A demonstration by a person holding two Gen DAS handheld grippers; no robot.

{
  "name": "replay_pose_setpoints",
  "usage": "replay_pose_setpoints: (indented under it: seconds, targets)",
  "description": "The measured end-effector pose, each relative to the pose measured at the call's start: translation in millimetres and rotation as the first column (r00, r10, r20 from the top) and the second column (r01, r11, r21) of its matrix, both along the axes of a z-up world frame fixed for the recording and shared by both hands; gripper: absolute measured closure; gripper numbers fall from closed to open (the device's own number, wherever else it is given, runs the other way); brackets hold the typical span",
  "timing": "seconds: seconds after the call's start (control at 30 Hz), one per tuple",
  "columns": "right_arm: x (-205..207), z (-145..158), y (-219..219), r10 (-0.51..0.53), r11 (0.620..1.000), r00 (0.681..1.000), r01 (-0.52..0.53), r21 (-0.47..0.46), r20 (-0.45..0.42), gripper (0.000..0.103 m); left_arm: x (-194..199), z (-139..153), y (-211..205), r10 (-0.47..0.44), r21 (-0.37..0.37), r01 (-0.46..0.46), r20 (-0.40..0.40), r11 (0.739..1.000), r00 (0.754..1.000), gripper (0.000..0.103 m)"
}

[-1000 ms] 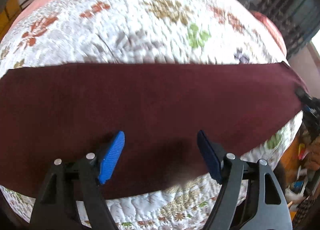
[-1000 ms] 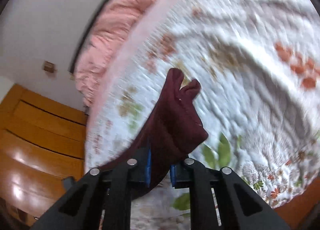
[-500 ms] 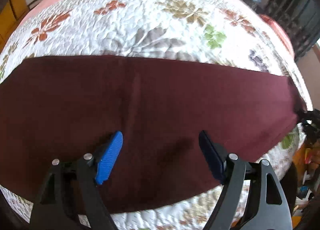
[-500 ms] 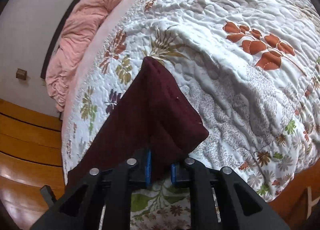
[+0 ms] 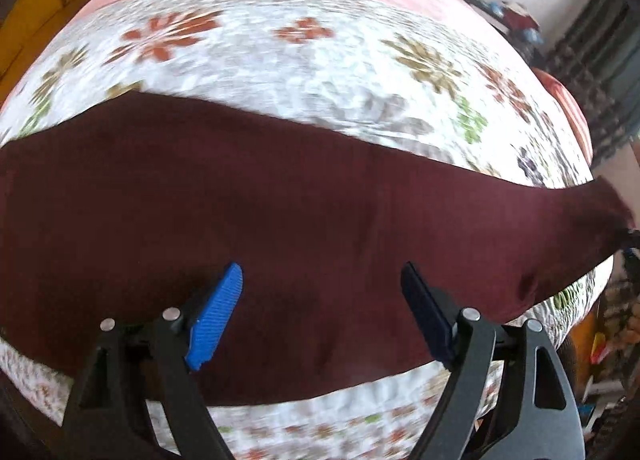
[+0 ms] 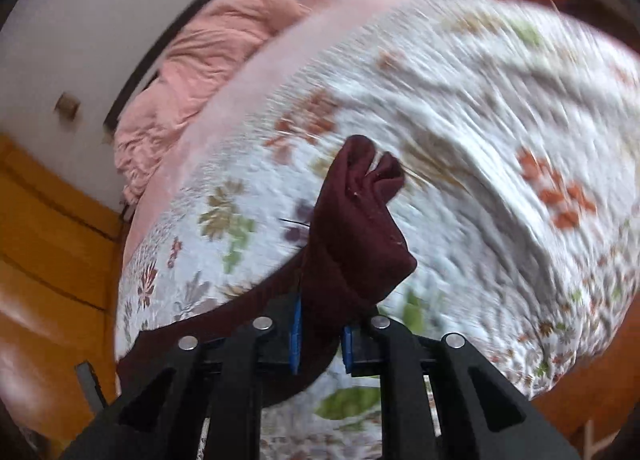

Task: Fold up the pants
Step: 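Carry the held trouser end with the right gripper over onto the other half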

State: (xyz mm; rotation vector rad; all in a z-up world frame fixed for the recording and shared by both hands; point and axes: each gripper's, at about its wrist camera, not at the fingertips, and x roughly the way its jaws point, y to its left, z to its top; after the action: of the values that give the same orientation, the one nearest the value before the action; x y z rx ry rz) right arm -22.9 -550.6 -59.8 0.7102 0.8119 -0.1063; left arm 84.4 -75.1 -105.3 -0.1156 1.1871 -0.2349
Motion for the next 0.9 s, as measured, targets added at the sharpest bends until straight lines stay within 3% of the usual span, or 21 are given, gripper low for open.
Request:
replay_pose_setpoints:
  seconds: [0.13, 0.37, 0.7, 0.9]
  targets:
    - [17.8, 39.4, 50.2, 0.087, 0.990, 0.995, -0.083, -0.112, 0.039, 0.088, -3.9, -4.1, 37.8, 0.078, -0.004, -0.078, -0.024, 0.997, 0.997, 0.022]
    - [47.1, 66.4, 128.3, 0.229, 0.959, 0.973, -0.220, -0.181, 0.035, 0.088, -11.4, -0.5, 83.9, 0.160, -0.032, -0.161, -0.027, 0.987, 0.987, 0.022]
    - [72.0, 60.8, 226.9, 0.400, 0.900, 0.917, -0.393, -0.190, -0.004, 0.088, -20.9, 3.8, 147.1, 0.291, -0.057, -0.293, -0.028, 0.955, 0.956, 0.021]
    - [80.7, 54.4, 276.4, 0.481, 0.858, 0.876, -0.476, -0.194, -0.022, 0.087, -26.4, 2.5, 165.4, 0.325, -0.071, -0.327, -0.033, 0.942, 0.945, 0.021]
